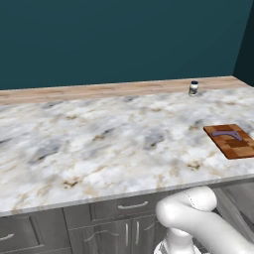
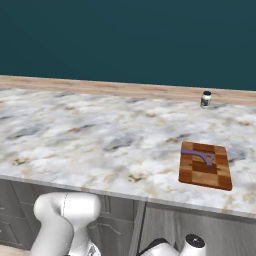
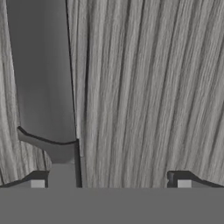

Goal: Open the drawer on the right and place the cutting tools on the cutting board.

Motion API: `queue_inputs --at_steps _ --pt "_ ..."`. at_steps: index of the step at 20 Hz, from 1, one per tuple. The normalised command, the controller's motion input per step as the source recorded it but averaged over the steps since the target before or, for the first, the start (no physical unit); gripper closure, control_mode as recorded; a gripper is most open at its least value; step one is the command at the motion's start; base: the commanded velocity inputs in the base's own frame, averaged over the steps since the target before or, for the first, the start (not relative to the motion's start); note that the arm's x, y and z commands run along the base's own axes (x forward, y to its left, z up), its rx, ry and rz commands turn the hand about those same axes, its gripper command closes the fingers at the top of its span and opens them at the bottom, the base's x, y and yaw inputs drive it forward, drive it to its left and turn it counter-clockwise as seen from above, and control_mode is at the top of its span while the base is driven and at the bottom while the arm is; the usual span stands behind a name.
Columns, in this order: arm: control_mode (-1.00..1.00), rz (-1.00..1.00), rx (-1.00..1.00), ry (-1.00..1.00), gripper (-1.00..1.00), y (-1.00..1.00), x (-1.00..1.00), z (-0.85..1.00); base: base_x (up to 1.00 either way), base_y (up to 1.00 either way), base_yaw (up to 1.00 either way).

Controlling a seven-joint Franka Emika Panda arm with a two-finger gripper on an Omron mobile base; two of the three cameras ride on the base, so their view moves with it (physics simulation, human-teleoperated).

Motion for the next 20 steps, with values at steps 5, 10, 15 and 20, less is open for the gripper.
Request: queue_inputs --at_steps 5,10,15,20 --pt "-1.00 -0.03 0.00 0.00 1.00 -0.02 -0.33 -0.60 0.00 0.00 0.00" --pt "-1.00 -0.07 0.00 0.00 1.00 -0.27 -0.60 -0.46 0.00 0.00 0.00" --pt "-1.00 -0.10 0.00 0.00 1.00 -0.22 -0.38 -0.19 0.00 0.00 0.00" --pt "-1.00 -0.11 0.00 0.00 1.00 0.00 -0.01 0.00 0.00 0.00 0.00"
